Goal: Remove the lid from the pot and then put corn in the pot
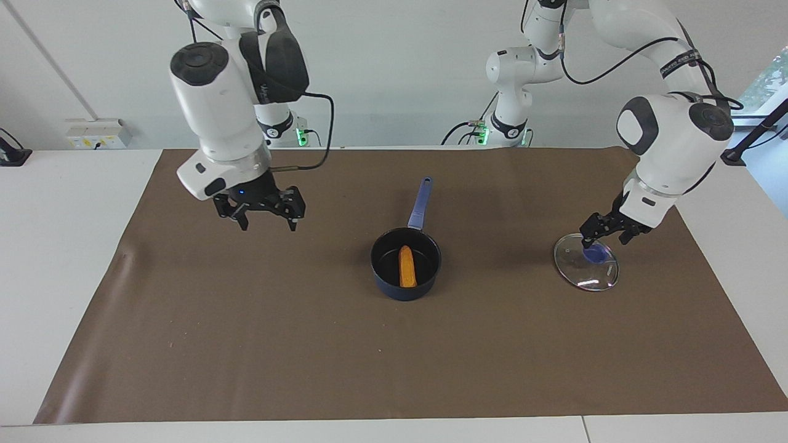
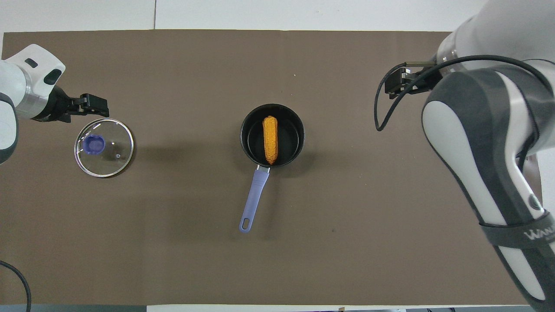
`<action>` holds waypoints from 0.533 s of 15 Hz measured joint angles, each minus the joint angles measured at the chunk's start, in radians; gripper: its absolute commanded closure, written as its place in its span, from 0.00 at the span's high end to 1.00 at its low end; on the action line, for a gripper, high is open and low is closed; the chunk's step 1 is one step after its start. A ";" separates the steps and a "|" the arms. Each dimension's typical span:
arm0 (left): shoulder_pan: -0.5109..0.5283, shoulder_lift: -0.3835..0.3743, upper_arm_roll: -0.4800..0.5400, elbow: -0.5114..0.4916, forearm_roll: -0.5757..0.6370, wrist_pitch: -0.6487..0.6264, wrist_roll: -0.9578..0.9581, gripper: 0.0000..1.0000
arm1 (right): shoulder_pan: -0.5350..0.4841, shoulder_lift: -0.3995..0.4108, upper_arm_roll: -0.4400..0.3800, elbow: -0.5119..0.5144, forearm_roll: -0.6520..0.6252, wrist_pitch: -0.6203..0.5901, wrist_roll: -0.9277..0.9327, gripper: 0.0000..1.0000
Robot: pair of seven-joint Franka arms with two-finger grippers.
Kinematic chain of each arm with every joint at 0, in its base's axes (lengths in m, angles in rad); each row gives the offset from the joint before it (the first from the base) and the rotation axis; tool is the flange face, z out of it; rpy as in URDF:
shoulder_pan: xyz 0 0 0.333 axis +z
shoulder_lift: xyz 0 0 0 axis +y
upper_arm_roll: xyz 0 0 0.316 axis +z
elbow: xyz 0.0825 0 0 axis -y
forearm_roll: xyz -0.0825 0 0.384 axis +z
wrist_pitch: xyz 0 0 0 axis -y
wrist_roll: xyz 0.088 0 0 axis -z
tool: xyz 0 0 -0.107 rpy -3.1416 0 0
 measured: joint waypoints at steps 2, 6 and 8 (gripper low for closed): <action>-0.050 -0.019 -0.003 0.049 0.015 -0.079 -0.038 1.00 | -0.062 -0.054 -0.001 0.000 -0.002 -0.082 -0.072 1.00; -0.066 -0.129 -0.005 0.079 0.020 -0.251 -0.046 1.00 | -0.212 -0.153 -0.002 -0.033 -0.003 -0.234 -0.209 1.00; -0.066 -0.191 -0.006 0.077 0.020 -0.341 -0.044 1.00 | -0.244 -0.186 -0.003 -0.088 -0.003 -0.244 -0.239 1.00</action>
